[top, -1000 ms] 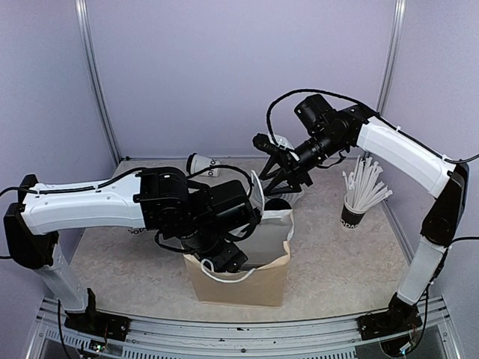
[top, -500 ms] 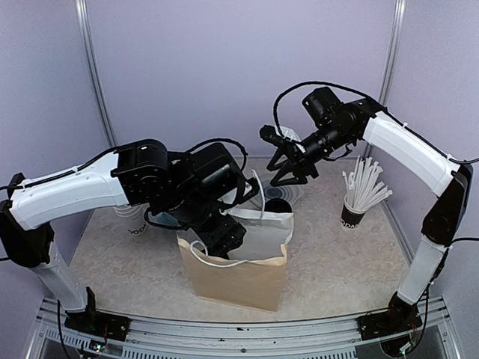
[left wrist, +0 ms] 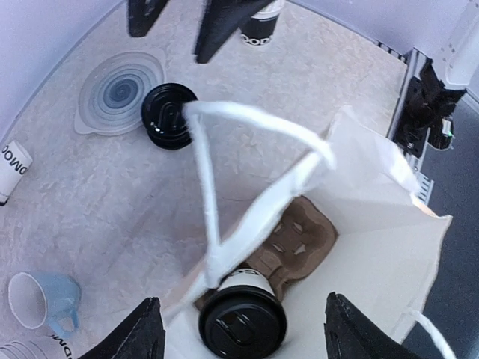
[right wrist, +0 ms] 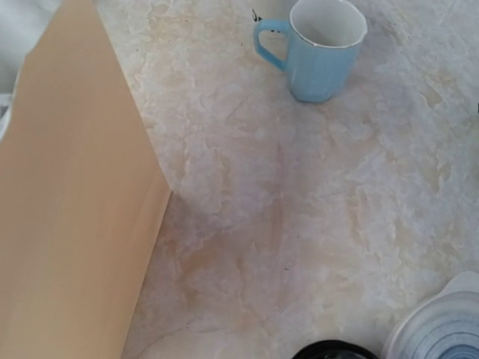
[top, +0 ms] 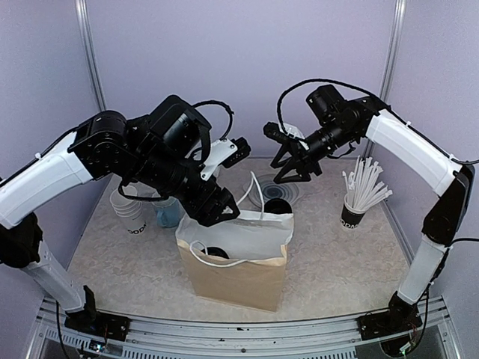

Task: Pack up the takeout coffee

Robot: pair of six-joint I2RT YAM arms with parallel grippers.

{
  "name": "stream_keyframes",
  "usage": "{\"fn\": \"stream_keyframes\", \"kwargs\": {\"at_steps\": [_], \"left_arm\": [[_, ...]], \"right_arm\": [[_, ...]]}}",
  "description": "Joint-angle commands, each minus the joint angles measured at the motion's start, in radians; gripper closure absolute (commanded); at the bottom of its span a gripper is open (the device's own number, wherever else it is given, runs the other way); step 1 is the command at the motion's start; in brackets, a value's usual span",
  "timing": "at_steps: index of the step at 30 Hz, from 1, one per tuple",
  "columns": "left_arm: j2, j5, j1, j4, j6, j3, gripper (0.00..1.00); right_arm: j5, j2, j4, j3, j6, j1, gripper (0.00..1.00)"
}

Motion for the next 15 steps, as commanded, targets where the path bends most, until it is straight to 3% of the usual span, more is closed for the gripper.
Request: {"fn": "stream_keyframes", "kwargs": {"at_steps": [1,12,15], "left_arm": [[0.0,-0.001,0.096,0.123,0.073,-0.066,0.29],[0.06,0.251,0.148,0.315,0.173,-0.096,0.38],[0.07,0.287,0.166,0.343,0.175,-0.096,0.45]], "right_arm": [[-0.004,-0.053,-0.005,-0.003,0.016,-0.018,0.45],[0.002,-0.084,0.035,-0.046,0.045,-0.031,0.45],[0.005,-0.095,0.043,-0.058,0.048,-0.032,0.46]]}}
